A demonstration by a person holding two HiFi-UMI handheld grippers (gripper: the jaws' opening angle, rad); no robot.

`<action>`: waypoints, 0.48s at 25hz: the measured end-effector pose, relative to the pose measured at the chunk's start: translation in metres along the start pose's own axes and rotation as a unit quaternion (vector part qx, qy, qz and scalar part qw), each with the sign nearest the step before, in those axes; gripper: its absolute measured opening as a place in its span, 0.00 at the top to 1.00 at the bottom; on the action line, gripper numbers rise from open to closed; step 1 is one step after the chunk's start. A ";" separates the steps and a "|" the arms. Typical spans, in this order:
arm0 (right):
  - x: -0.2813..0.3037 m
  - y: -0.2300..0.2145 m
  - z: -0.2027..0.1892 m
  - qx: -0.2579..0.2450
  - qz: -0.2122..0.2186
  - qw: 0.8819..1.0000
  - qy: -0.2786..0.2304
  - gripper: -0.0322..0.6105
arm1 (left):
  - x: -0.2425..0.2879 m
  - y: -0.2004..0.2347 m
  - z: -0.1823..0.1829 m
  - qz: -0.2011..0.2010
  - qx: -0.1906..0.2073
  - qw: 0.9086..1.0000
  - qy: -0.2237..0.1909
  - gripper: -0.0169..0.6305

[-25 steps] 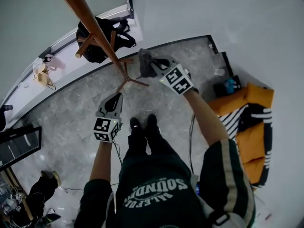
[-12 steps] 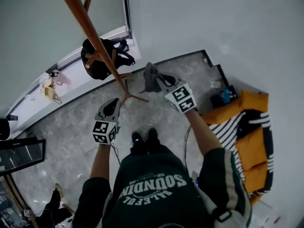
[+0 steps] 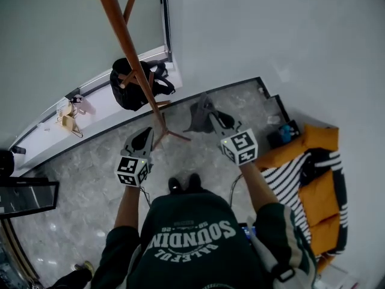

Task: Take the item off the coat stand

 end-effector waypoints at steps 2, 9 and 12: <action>-0.006 0.001 -0.002 0.007 -0.001 1.000 -0.002 0.93 | -0.003 0.000 0.002 0.001 0.000 1.000 -0.005 0.97; -0.012 0.005 -0.018 0.031 0.001 1.000 -0.003 0.93 | -0.007 -0.001 0.005 0.006 0.001 1.000 -0.012 0.97; -0.010 0.008 -0.020 0.037 0.003 0.999 -0.004 0.93 | -0.008 0.000 0.005 0.007 0.001 1.000 -0.014 0.97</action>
Point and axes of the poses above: the fingertips, and each gripper's own axes: x forward along the fingers, y to its left, z out of its top, the point moved 10 cm from there along -x, backward along the fingers, and after that the axes turned 1 degree about z, right-handed, at the moved point
